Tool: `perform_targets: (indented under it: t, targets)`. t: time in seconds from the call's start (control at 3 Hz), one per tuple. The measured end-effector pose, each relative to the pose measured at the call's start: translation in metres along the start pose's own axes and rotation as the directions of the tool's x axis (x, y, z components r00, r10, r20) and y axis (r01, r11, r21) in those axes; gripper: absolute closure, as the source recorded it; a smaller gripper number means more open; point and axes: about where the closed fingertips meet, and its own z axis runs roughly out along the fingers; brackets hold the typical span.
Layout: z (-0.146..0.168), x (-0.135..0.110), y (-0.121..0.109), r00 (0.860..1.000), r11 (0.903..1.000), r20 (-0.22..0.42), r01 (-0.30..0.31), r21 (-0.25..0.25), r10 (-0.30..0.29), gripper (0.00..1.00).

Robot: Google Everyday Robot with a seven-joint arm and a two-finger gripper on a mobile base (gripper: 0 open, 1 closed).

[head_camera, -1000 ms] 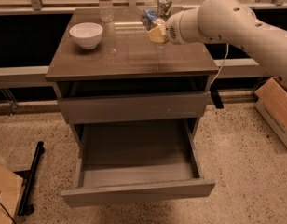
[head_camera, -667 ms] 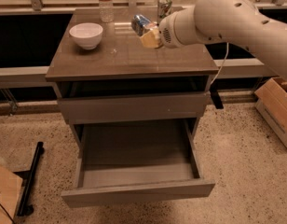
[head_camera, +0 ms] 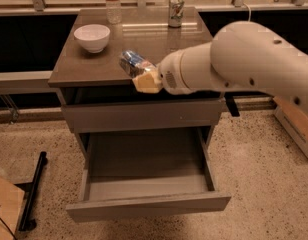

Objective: Place redbull can into middle drawer

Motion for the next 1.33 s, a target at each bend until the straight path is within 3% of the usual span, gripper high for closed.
perform_targets:
  t: [0.33,0.67,1.0,1.33]
  targets:
    - [0.005,0.046,0.058,0.998,0.9929,-0.014,-0.07,-0.097,0.069,1.0]
    - [0.025,0.103,0.083,0.979,0.9706,-0.058,-0.201,-0.132,0.195,1.0]
    - [0.051,0.147,0.067,0.957,0.9501,-0.079,-0.289,-0.119,0.281,1.0]
    - [0.073,0.185,0.036,0.936,0.9318,-0.103,-0.347,-0.108,0.336,1.0]
